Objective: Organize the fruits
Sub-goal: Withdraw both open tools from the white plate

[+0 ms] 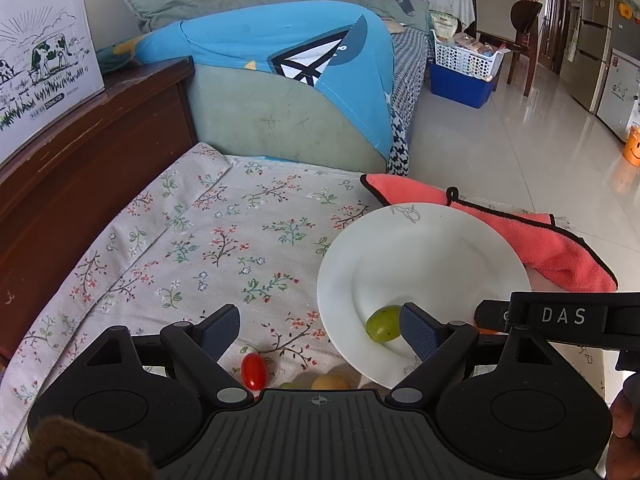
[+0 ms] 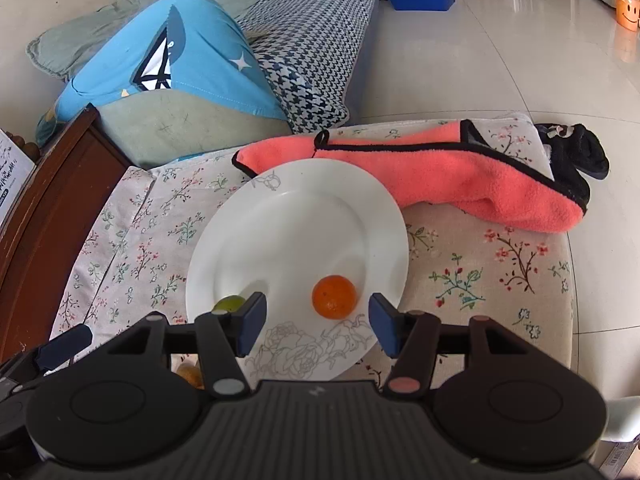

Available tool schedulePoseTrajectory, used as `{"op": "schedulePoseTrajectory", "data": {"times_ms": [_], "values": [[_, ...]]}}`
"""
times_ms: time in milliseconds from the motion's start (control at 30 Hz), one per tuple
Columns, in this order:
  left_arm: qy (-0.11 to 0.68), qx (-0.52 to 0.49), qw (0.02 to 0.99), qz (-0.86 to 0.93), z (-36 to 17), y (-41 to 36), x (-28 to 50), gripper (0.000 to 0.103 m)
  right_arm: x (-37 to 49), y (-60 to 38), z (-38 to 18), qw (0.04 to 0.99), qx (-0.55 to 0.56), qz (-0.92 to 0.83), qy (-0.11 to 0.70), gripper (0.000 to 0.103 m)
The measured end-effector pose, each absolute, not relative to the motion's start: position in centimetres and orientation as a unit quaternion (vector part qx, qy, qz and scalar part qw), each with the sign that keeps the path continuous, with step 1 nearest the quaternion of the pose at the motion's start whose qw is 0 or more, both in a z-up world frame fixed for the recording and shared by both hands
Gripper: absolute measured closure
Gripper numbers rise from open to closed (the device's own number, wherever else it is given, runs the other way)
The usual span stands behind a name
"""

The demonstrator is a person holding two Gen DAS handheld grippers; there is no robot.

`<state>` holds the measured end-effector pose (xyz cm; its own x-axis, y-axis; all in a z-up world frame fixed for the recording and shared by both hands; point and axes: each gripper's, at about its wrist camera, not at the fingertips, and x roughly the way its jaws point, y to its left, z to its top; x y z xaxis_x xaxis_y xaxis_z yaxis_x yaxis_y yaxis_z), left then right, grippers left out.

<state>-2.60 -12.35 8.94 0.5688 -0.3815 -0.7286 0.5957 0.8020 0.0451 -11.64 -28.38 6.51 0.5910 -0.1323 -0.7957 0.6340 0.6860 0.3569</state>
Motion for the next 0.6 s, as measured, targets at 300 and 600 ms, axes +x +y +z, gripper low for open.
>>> {"op": "schedulePoseTrajectory", "data": {"times_ms": [300,600], "values": [[0.372,0.148,0.877,-0.266,9.7,-9.2,-4.8,0.015,-13.1,-25.7,6.6,0.833,0.333,-0.208,0.390,0.045],[0.377,0.158,0.875,-0.261,10.0,-6.7,-6.0,0.015,-14.3,-23.0,6.1,0.828,0.345,-0.190,0.398,0.045]]}}
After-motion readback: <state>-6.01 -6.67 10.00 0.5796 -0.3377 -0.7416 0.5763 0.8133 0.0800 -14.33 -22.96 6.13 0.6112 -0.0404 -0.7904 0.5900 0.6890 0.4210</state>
